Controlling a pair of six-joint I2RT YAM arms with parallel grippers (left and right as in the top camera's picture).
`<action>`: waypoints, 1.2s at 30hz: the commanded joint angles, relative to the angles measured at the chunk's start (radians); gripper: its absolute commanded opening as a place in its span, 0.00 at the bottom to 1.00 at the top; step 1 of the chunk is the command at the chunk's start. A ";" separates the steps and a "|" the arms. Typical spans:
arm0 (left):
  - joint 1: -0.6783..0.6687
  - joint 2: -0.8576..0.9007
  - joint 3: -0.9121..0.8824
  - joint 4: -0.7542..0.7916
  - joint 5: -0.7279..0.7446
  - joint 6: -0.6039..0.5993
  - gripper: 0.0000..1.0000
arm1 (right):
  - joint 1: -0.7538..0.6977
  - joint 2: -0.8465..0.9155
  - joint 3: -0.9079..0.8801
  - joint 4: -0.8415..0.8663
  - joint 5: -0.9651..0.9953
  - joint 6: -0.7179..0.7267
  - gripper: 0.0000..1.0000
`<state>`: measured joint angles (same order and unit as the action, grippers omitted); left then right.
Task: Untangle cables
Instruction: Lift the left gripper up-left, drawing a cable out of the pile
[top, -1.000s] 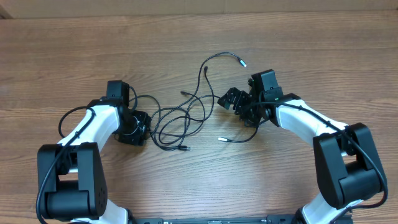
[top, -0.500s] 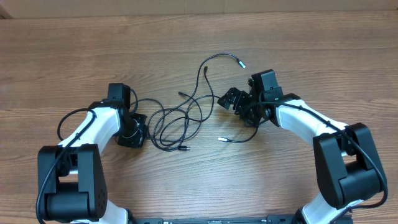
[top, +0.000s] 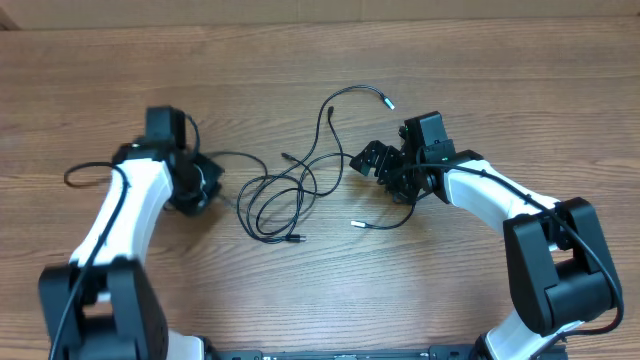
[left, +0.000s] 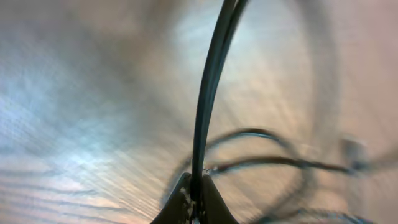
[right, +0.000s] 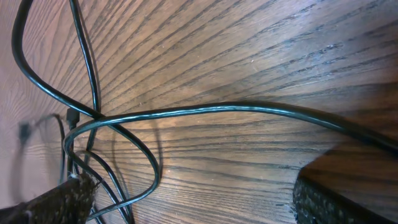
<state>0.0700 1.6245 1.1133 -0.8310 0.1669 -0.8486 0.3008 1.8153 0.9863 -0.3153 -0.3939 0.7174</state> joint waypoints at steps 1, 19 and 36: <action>0.001 -0.117 0.083 -0.003 -0.010 0.141 0.04 | -0.003 0.008 -0.005 -0.011 0.045 -0.011 1.00; 0.002 -0.500 0.298 0.200 -0.237 0.328 0.04 | -0.003 0.008 -0.004 -0.011 0.045 -0.011 1.00; 0.002 -0.526 0.298 0.372 -0.072 0.626 0.04 | -0.003 0.008 -0.005 -0.010 0.045 -0.011 1.00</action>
<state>0.0700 1.1130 1.3884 -0.5106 -0.0071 -0.3378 0.3012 1.8153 0.9863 -0.3153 -0.3935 0.7174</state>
